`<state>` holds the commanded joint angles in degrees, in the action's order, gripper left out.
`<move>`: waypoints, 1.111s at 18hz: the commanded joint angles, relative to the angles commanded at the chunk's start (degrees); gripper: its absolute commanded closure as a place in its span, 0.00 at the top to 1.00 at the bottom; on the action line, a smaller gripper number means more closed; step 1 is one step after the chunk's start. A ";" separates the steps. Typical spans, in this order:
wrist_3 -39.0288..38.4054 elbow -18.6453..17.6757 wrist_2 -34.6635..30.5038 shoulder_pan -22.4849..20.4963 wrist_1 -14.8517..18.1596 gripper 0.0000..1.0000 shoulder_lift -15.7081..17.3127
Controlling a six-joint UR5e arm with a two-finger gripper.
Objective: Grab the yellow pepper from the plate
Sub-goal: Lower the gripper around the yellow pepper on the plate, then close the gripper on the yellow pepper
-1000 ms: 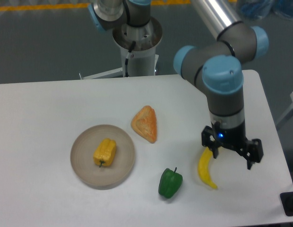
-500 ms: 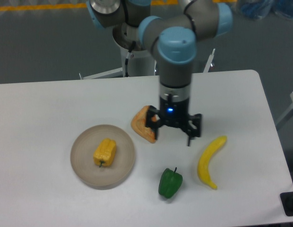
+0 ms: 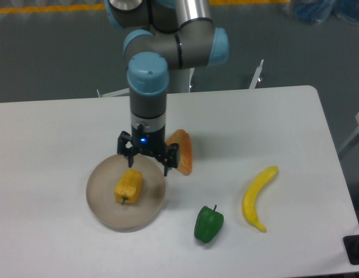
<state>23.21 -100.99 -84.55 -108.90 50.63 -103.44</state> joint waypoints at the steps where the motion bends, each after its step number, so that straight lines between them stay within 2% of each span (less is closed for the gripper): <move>1: -0.18 0.00 0.00 0.00 -0.09 1.00 -0.44; 5: 0.43 0.35 -0.61 0.71 -0.62 1.00 -2.46; 11: 0.43 0.00 -0.62 1.76 -0.53 1.00 -3.34; 14: 0.52 0.09 -1.05 2.73 -0.62 1.00 -4.83; 17: 0.43 0.44 -2.72 4.13 -2.45 1.00 -6.94; 20: 0.52 0.36 -3.43 4.49 -2.81 1.00 -7.47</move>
<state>23.73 -100.63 -87.98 -104.41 47.81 -110.92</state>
